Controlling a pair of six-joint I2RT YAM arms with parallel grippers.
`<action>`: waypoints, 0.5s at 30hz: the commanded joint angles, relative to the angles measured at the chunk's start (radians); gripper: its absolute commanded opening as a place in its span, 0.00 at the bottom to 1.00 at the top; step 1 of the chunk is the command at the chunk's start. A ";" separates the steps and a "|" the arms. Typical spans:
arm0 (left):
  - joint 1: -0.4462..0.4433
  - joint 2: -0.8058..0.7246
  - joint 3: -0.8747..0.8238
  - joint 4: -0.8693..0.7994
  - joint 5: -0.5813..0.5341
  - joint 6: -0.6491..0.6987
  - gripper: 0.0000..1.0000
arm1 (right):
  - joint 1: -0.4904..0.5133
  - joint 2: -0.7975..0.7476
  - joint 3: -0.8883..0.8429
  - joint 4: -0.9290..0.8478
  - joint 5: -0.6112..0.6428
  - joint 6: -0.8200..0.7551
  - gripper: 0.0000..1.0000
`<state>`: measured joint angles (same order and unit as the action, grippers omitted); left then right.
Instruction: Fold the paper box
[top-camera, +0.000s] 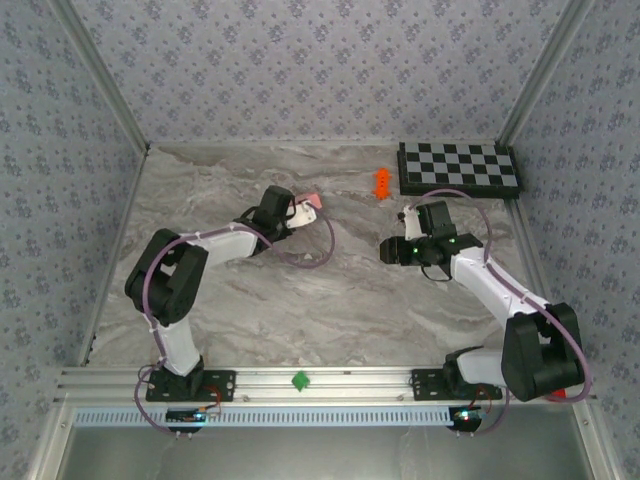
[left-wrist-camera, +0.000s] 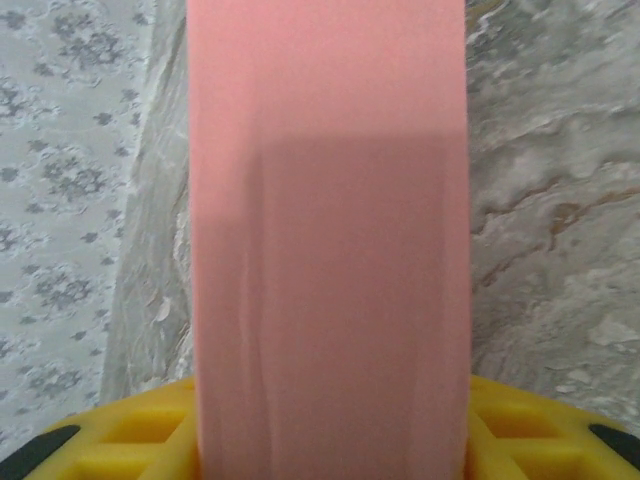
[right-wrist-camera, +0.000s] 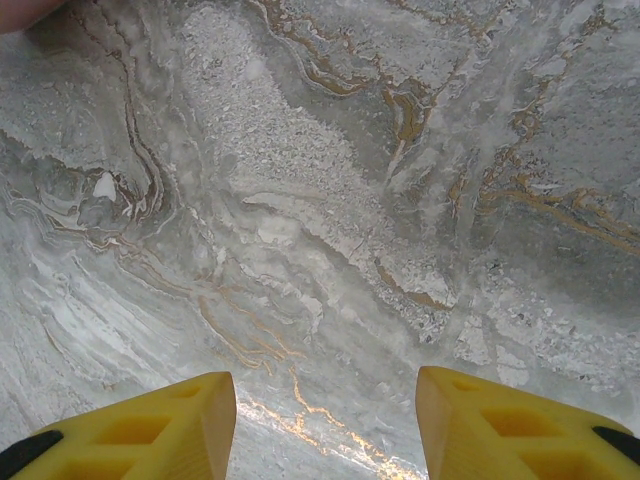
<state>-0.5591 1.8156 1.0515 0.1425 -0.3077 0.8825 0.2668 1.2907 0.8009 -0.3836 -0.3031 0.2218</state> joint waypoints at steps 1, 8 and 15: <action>-0.008 0.027 -0.019 0.116 -0.074 0.026 0.48 | -0.007 0.012 -0.012 0.007 -0.010 0.017 0.52; -0.017 0.068 -0.039 0.155 -0.104 0.046 0.51 | -0.006 0.019 -0.015 0.011 -0.009 0.019 0.52; -0.020 0.073 -0.041 0.144 -0.095 0.043 0.57 | -0.008 0.028 -0.016 0.014 -0.011 0.018 0.52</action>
<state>-0.5728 1.8744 1.0183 0.2665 -0.3908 0.9211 0.2657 1.3064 0.7990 -0.3805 -0.3035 0.2253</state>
